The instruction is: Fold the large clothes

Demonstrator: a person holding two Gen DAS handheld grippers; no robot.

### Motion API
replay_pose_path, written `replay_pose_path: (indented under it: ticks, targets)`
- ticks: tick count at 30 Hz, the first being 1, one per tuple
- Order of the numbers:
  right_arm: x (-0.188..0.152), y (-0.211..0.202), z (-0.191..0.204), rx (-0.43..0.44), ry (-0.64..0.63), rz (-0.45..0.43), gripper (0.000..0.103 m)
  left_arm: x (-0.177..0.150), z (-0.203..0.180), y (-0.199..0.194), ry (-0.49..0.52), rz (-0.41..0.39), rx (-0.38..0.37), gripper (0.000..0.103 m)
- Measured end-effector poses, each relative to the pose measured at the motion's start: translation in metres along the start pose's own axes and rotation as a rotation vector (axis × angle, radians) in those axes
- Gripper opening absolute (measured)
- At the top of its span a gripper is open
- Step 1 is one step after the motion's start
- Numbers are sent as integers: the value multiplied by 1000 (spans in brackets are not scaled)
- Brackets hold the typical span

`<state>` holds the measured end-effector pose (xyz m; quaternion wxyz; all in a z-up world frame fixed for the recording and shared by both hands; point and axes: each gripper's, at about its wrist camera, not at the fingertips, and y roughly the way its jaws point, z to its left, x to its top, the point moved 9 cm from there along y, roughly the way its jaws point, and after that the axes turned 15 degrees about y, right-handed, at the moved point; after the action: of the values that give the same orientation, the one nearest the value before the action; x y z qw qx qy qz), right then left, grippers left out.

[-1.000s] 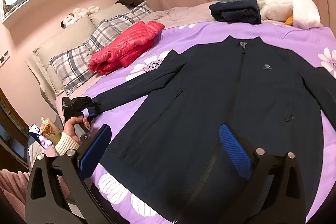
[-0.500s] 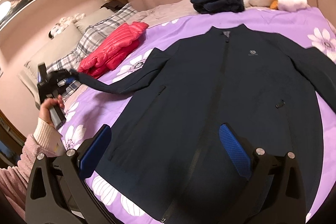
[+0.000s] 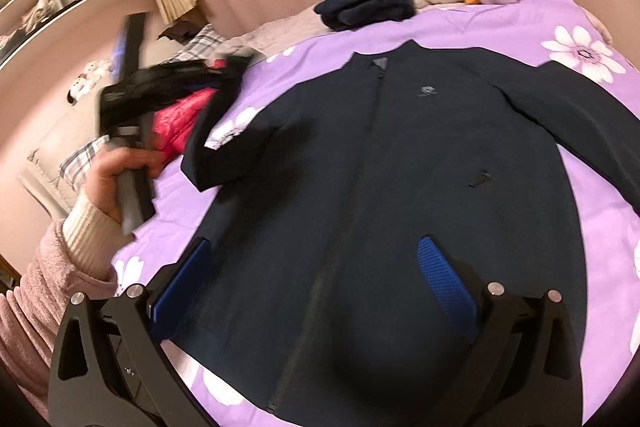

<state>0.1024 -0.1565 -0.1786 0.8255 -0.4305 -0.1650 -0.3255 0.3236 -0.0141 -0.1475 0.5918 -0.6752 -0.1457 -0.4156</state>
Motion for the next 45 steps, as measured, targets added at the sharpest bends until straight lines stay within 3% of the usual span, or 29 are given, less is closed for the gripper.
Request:
replay_pose_path:
  ticks: [1,5,9,12,17,21,24,29,30,31,32,34,38,42,45]
  targets:
    - [-1,0,-2,-7,-1,1,102,-6,-14,11,5,23,-27,74]
    - [-5,1,-8,-21,7,22,102,-33,-40,19,7,61,-108,78]
    - [-5,12,-10,-20,7,50,102,-72,-10,-19,-125,9,-157,88]
    - [4,32,-6,0,7,81,102,-106,35,-44,-262,-6,-130,88]
    - [30,87,9,51,39,147,102,-170,116,-91,-472,-27,3,89]
    - [51,153,35,113,48,229,102,-205,147,-115,-587,-44,30,90]
    - [70,202,45,72,25,233,102,-221,159,-121,-624,-38,36,90]
    - [74,265,44,-40,15,277,73,-236,170,-126,-643,-35,26,91]
    - [69,276,46,-56,-10,302,62,-238,172,-126,-648,-33,26,91]
    - [64,280,47,-68,-38,316,43,-239,173,-124,-655,-32,23,91]
    - [61,284,49,-116,-97,312,37,-240,172,-123,-660,-32,19,91]
    - [63,284,54,-123,-148,303,7,-242,173,-120,-674,-33,10,91]
    - [91,262,61,-114,-209,226,5,-244,169,-113,-677,-28,-10,91]
    - [160,195,49,-104,-108,-8,5,-241,162,-107,-668,-24,-31,91]
    - [194,156,12,-188,-40,-126,5,-235,154,-98,-656,-12,-59,91]
